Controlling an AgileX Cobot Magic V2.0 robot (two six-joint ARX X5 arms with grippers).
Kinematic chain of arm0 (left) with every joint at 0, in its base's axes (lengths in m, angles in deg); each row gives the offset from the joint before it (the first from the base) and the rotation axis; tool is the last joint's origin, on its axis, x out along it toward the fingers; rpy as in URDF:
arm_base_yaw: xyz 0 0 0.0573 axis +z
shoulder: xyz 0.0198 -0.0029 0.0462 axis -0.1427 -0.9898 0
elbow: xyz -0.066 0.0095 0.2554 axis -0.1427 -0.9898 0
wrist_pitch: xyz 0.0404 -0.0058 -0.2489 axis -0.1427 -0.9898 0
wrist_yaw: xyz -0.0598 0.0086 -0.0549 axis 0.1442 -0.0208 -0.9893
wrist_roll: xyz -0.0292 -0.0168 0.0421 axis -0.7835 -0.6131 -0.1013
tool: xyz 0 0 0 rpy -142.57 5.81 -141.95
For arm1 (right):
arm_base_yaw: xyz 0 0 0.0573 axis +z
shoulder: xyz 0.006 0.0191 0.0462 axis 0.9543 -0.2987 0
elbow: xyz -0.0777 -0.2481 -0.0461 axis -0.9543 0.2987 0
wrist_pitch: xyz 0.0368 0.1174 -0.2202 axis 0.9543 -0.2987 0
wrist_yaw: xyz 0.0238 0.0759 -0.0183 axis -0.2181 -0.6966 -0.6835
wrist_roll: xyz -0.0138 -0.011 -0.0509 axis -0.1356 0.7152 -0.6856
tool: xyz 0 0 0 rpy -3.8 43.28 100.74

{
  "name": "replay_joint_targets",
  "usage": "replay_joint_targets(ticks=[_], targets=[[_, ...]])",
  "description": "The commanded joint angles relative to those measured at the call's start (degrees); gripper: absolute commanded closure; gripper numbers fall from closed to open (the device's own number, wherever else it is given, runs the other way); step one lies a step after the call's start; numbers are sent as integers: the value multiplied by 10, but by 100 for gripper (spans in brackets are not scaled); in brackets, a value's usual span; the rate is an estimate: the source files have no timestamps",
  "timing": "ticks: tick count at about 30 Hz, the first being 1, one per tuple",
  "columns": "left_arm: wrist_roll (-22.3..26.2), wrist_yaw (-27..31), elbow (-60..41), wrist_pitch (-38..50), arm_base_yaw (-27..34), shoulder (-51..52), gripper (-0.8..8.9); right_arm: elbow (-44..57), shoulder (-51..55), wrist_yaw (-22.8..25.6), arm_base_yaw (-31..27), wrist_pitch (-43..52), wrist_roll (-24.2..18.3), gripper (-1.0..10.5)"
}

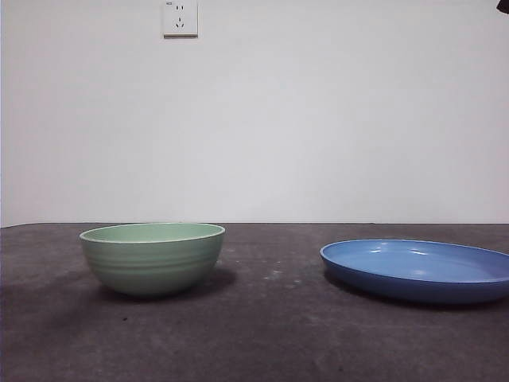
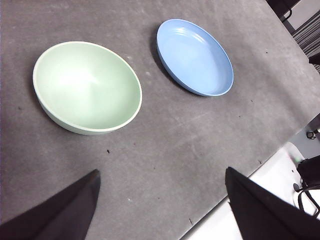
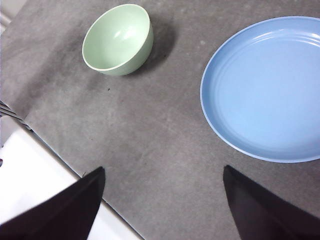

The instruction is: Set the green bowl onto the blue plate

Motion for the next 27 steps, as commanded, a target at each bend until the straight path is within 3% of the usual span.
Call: replay_joint_targets(ticks=[1,7,27], targets=[[-6,7,12,13,-2,-8,408,-12,-2,-1,2,2,2,567],[-23,38,28,28,-12,-47,408,-12,-2,-1,2,2,2,567],[-25,301,236,38,-125,-405,410,-12,-2,3,2,2,2,567]])
